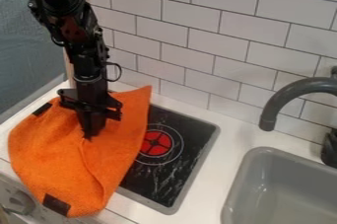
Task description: Unfold the cloth from left to right
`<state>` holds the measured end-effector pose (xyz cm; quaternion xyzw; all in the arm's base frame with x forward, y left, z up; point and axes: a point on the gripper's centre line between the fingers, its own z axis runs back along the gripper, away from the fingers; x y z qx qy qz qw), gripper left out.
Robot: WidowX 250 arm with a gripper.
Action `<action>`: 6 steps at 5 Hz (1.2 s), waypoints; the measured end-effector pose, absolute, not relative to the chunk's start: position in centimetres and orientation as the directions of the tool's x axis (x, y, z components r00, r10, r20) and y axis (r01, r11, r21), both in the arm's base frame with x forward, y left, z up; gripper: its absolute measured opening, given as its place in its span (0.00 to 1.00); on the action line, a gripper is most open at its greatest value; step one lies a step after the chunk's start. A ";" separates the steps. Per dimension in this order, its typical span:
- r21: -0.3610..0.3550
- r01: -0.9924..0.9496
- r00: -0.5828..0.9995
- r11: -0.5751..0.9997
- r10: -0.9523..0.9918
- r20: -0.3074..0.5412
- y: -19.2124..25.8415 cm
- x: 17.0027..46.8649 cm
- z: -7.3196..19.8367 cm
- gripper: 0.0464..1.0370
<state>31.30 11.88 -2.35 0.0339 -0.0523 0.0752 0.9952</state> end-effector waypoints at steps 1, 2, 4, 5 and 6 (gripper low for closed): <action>0.041 -0.149 0.985 0.988 0.145 0.091 11.5 31.0 -2.3 0.02; 0.006 -0.155 0.985 0.988 0.154 0.082 11.2 31.3 -1.4 0.01; -0.033 -0.178 0.976 0.984 0.180 0.121 9.7 32.7 2.7 0.01; -0.069 -0.145 0.983 0.987 0.152 0.099 6.7 33.4 3.1 0.01; -0.083 -0.107 0.989 0.991 0.114 0.092 4.0 34.1 3.7 0.01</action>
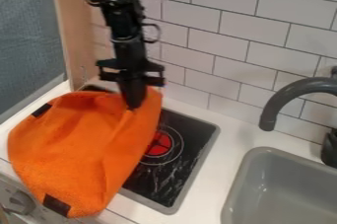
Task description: Unfold the cloth from left to right
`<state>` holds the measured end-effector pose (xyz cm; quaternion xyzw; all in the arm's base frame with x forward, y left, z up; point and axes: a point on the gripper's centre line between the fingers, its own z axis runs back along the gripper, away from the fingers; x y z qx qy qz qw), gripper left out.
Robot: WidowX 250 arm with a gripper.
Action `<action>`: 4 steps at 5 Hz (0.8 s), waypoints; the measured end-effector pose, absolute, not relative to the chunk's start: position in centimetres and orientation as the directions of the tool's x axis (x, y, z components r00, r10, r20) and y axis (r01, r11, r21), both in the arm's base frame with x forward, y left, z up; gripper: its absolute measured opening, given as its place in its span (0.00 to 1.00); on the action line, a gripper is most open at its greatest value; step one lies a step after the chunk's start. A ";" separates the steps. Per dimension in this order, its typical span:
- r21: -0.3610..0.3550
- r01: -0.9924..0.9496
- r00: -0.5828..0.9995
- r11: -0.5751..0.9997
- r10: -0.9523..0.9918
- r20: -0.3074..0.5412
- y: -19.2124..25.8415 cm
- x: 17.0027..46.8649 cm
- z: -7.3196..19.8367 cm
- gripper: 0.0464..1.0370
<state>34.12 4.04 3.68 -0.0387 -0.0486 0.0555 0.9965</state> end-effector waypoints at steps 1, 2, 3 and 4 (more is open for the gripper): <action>-0.085 -0.059 0.994 0.995 0.067 0.087 1.0 34.8 3.3 0.01; -0.094 -0.046 0.996 0.995 0.053 0.073 -0.5 35.5 2.3 0.01; -0.109 -0.041 0.997 0.993 0.047 0.055 -2.2 36.3 1.1 0.01; -0.086 -0.023 0.998 0.996 0.028 0.060 -3.4 36.9 -0.3 0.01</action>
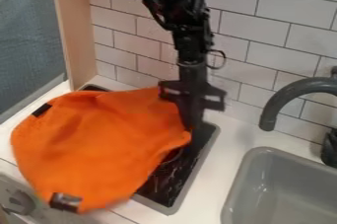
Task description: Unfold the cloth from left to right
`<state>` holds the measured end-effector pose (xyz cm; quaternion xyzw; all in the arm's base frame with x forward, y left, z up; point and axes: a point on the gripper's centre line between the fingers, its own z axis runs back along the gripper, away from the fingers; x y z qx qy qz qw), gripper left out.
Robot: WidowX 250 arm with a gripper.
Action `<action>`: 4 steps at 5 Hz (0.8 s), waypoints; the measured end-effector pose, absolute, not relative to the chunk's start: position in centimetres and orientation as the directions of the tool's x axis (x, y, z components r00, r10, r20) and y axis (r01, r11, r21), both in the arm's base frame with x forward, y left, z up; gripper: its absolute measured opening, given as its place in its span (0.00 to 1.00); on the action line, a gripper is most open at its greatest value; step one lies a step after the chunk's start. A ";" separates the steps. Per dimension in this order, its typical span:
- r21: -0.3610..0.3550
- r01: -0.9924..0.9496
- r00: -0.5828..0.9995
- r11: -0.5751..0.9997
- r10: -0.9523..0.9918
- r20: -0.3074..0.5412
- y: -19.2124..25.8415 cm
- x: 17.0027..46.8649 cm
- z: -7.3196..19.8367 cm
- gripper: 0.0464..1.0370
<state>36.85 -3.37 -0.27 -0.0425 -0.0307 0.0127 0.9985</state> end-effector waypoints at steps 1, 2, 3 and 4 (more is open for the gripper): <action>-0.078 -0.025 0.998 0.997 0.029 0.052 -3.5 37.3 -1.5 0.04; -0.077 -0.017 0.999 0.997 0.021 0.047 -3.6 37.4 -1.7 0.21; -0.072 -0.013 0.999 0.997 0.017 0.050 -3.5 37.6 -1.5 0.48; -0.079 -0.013 0.999 0.997 0.017 0.048 -3.6 37.6 -1.5 0.79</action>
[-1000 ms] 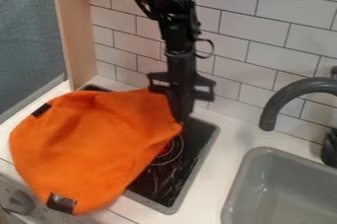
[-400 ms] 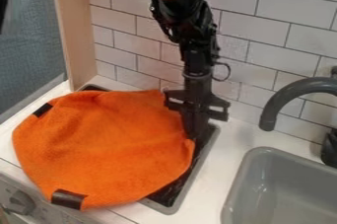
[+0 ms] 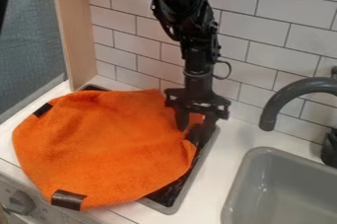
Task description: Unfold the cloth from left to right
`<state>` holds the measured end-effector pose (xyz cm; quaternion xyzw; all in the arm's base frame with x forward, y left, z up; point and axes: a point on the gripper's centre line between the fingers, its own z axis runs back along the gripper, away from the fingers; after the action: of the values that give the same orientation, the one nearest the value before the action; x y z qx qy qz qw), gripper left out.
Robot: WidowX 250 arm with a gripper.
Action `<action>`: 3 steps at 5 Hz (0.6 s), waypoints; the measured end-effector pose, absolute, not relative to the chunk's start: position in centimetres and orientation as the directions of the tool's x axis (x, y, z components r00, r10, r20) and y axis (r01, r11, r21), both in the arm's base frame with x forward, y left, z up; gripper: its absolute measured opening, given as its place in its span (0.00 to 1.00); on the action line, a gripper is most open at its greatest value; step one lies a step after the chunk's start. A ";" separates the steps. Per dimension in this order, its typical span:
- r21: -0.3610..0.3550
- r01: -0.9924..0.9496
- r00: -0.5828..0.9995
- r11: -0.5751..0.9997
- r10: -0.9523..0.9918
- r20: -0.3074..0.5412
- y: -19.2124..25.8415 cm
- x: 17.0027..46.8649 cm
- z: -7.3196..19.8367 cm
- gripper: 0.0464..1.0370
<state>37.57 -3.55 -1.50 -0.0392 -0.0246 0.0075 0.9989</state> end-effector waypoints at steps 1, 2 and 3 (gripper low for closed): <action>-0.069 -0.005 0.999 0.998 0.009 0.046 -3.5 37.5 -1.5 0.99; -0.069 0.007 0.999 0.998 -0.005 0.032 -3.4 36.9 -1.5 0.97; -0.046 0.009 0.993 0.999 -0.004 0.118 -2.8 36.9 2.0 0.96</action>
<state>36.87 -2.85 2.05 -0.0235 -0.0589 -0.0033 0.9980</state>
